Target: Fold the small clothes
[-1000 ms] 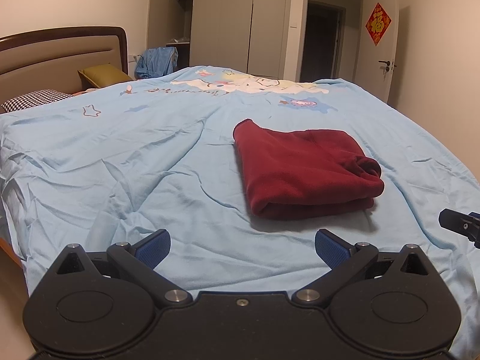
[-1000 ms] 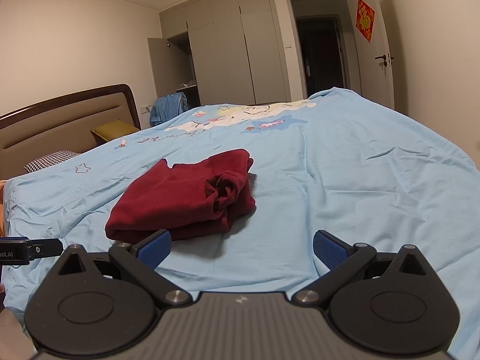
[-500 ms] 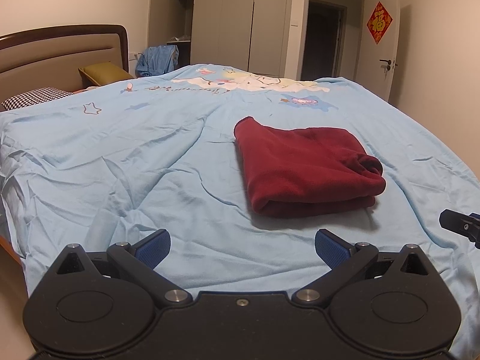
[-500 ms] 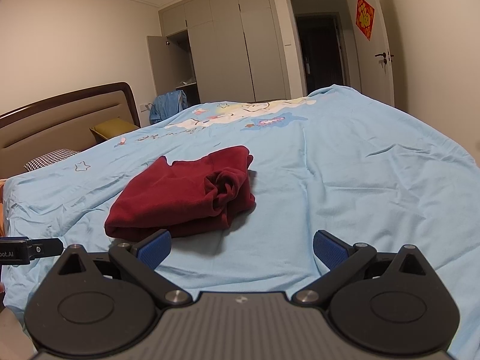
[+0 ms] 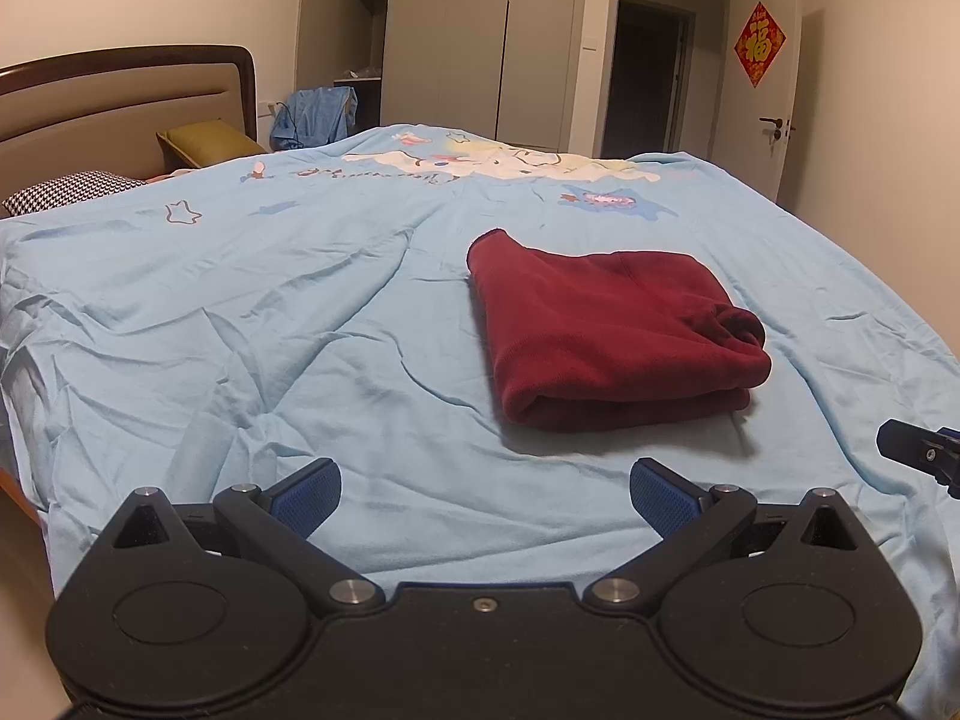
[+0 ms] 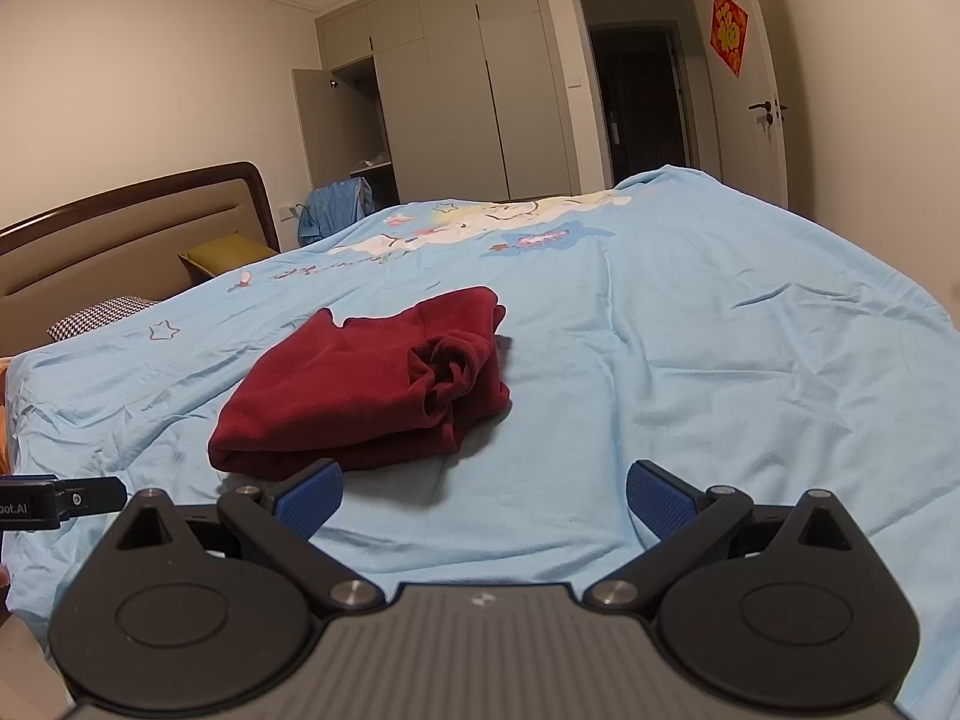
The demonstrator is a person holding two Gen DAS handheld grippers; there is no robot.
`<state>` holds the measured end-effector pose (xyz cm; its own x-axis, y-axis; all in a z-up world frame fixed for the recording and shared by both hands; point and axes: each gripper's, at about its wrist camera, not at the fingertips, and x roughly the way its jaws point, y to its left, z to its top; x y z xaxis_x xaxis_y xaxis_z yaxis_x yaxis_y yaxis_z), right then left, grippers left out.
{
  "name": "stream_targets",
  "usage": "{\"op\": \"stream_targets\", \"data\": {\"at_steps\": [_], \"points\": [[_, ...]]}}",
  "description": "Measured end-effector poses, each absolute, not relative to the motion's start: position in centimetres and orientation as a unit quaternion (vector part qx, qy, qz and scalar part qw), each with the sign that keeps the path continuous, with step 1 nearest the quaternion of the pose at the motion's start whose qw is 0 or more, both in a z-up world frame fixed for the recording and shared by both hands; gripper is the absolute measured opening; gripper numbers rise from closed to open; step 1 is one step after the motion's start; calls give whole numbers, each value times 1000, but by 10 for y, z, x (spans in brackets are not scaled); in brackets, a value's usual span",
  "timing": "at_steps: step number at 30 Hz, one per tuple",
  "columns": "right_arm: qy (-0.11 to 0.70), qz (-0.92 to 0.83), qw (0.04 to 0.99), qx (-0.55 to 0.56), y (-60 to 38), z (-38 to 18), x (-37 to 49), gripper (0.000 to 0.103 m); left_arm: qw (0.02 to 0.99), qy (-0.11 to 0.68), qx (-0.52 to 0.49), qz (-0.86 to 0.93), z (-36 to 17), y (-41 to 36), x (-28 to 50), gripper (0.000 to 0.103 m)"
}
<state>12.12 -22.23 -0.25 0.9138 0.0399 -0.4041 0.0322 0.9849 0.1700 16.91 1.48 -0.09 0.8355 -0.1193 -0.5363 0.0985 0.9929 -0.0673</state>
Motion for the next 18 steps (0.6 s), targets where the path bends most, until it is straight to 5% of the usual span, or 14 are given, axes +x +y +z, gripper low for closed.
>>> {"op": "stream_targets", "data": {"at_steps": [18], "points": [[210, 1, 974, 88, -223, -5, 121, 103, 957, 285, -14, -47, 4, 13, 169, 102]]}}
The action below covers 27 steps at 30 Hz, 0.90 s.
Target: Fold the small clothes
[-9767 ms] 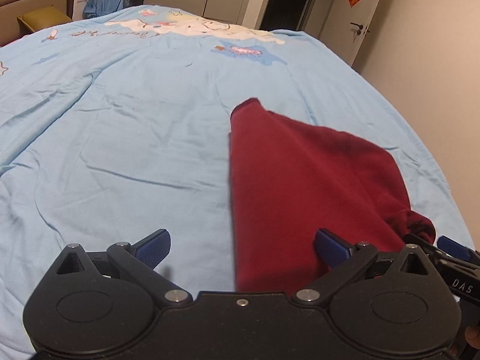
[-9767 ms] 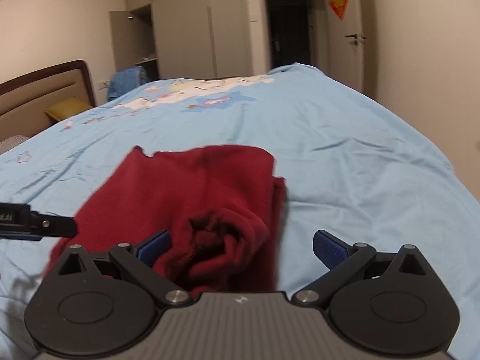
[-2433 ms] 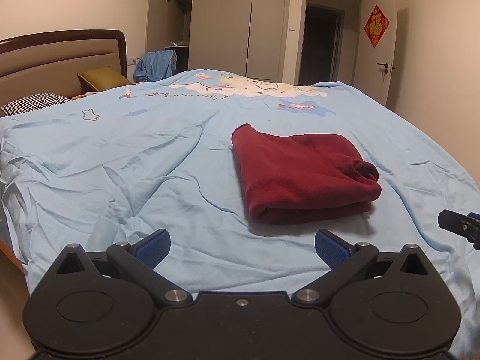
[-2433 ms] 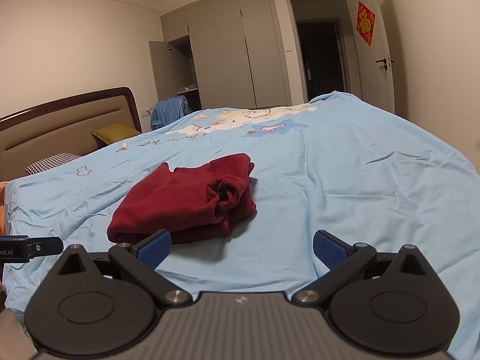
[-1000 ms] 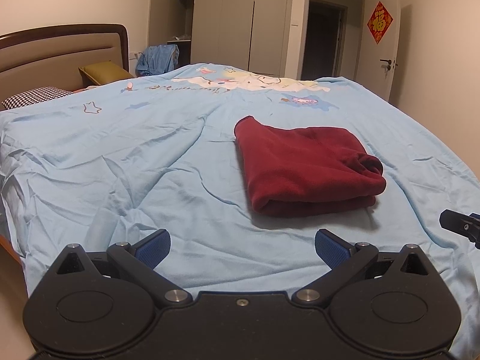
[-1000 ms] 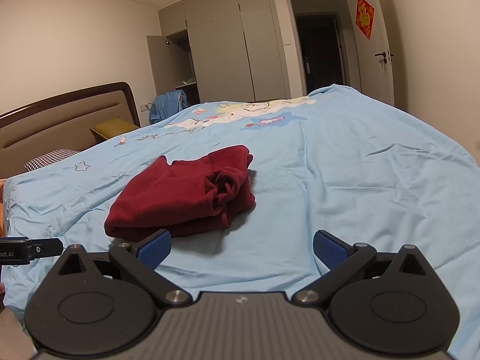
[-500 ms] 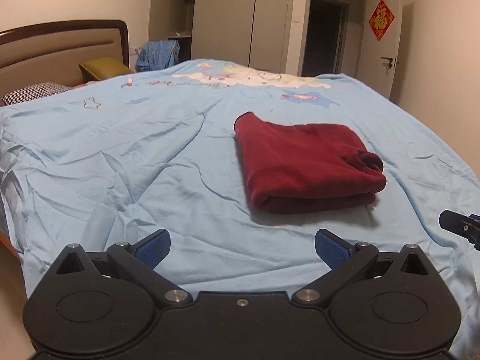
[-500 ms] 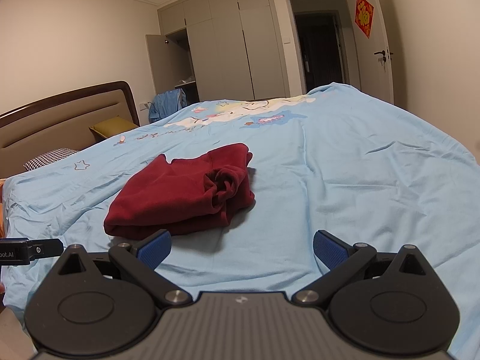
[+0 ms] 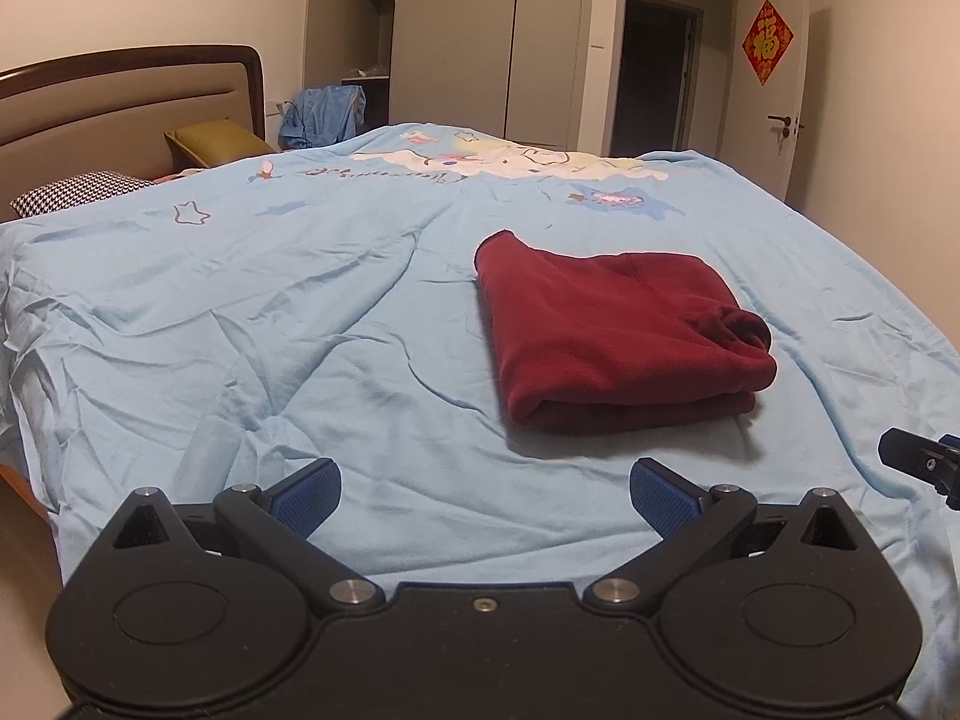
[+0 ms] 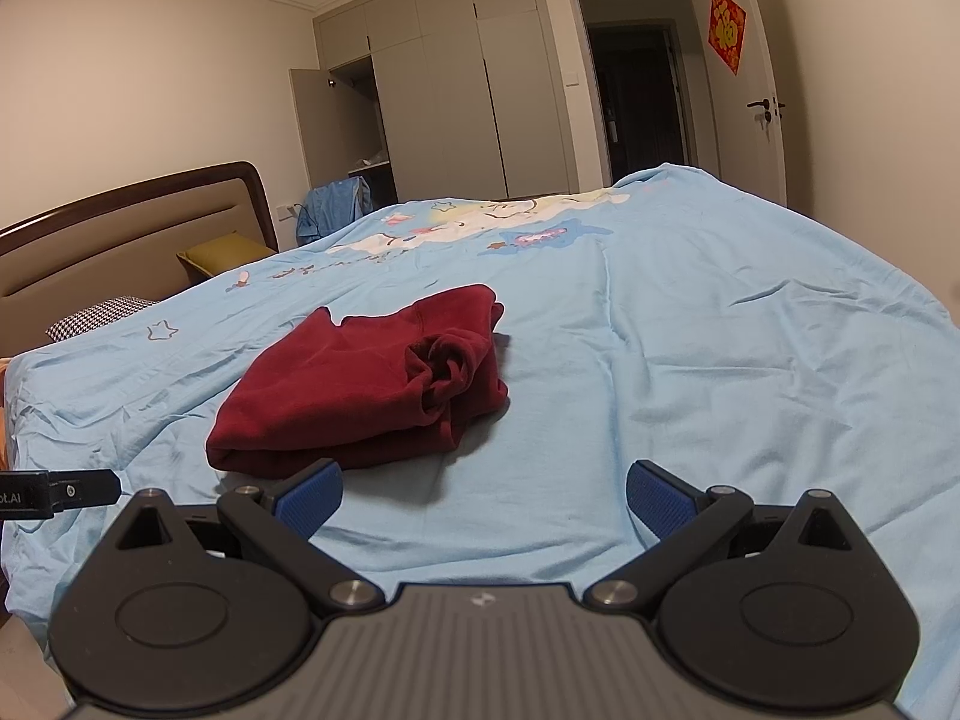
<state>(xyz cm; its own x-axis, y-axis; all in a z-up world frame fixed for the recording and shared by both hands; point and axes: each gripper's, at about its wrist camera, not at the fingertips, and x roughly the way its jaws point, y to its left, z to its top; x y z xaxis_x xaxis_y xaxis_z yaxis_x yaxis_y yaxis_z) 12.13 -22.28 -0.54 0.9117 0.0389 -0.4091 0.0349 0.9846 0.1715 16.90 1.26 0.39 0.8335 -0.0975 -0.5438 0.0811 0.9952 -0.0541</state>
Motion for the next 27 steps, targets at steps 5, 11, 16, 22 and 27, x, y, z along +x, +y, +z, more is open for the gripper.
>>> {"op": "stream_targets", "data": {"at_steps": [5, 11, 16, 22, 27], "points": [[212, 0, 973, 90, -223, -6, 122, 103, 956, 289, -11, -42, 2, 12, 171, 102], [216, 0, 972, 90, -223, -8, 123, 103, 954, 298, -11, -40, -2, 13, 173, 102], [221, -1, 971, 91, -223, -10, 124, 103, 952, 303, -9, -40, -5, 13, 175, 102], [227, -1, 970, 92, -224, -13, 127, 103, 950, 309, -9, -41, -7, 12, 179, 102], [230, 0, 969, 91, -224, -14, 130, 103, 949, 312, -5, -41, -9, 11, 181, 102]]}}
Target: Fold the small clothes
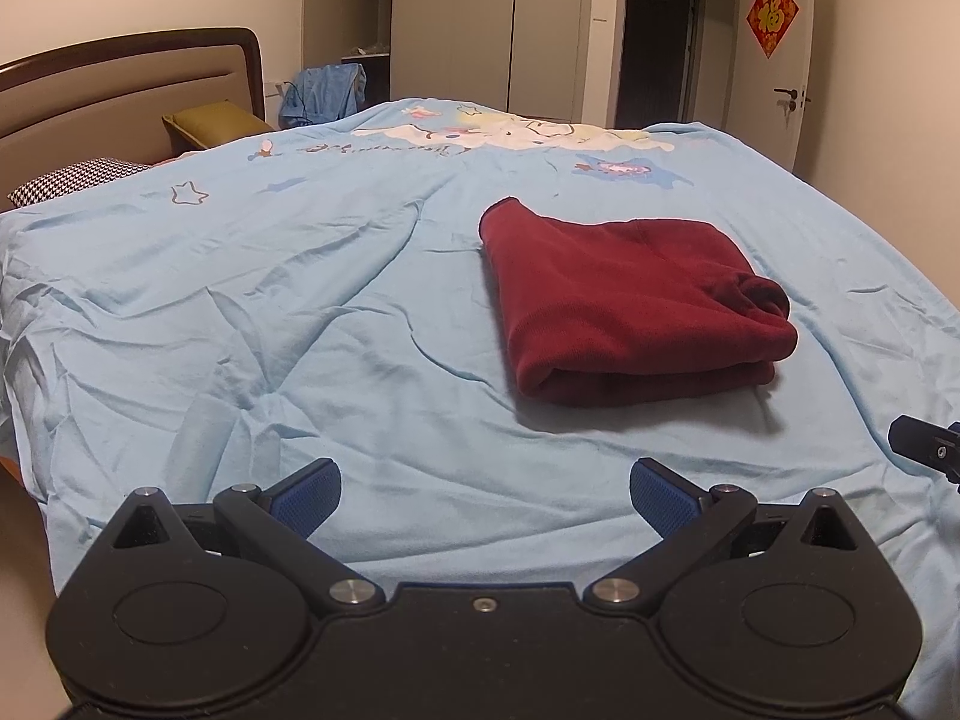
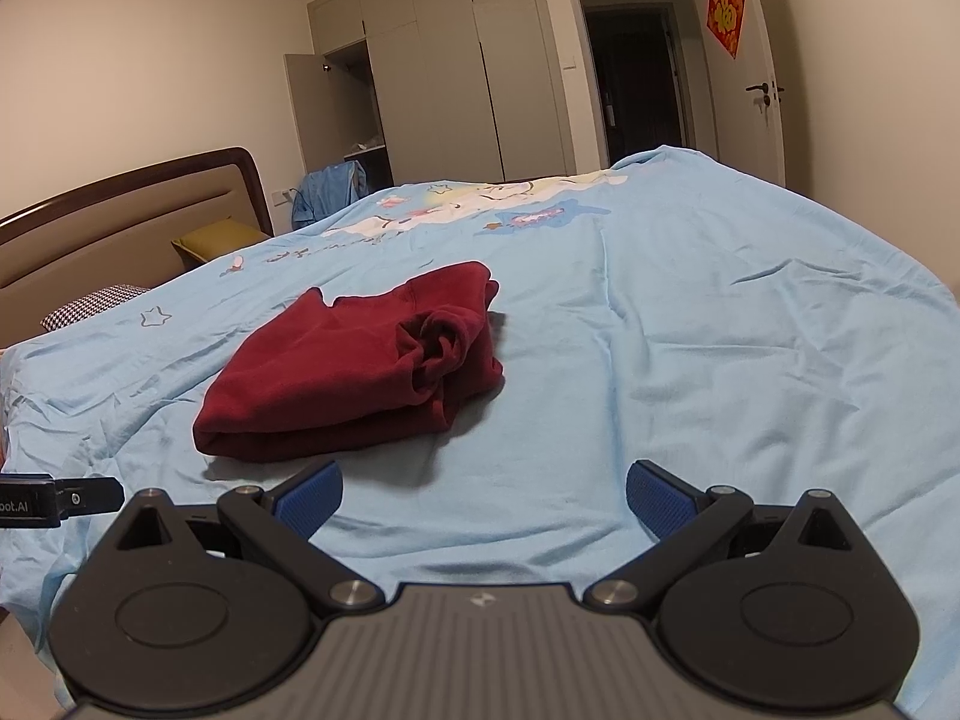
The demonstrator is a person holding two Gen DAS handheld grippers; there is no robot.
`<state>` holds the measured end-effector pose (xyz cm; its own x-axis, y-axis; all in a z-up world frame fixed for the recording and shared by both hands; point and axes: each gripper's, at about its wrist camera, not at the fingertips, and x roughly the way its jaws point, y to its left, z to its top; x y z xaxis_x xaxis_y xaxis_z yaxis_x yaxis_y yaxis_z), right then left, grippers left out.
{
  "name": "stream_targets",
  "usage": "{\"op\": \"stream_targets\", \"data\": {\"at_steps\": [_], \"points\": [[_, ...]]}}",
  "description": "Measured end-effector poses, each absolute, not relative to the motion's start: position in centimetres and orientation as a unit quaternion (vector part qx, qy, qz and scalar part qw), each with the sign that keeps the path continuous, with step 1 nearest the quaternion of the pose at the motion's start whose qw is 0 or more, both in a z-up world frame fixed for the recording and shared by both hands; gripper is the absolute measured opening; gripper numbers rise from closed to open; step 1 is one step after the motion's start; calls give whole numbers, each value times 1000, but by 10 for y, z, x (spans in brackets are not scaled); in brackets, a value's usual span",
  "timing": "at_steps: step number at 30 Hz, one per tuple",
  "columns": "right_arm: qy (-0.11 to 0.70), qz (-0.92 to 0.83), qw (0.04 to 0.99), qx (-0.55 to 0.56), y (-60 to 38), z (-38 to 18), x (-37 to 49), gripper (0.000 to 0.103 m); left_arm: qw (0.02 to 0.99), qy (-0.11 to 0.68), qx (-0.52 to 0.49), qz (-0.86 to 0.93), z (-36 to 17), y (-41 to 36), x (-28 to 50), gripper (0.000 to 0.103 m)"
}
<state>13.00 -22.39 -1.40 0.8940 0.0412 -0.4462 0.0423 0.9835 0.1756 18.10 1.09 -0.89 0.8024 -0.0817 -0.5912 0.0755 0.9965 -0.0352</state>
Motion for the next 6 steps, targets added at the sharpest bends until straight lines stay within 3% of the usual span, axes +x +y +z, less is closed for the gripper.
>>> {"op": "stream_targets", "data": {"at_steps": [6], "points": [[236, -1, 967, 92, -225, -17, 134, 103, 946, 320, -10, -43, -11, 11, 185, 102]]}}
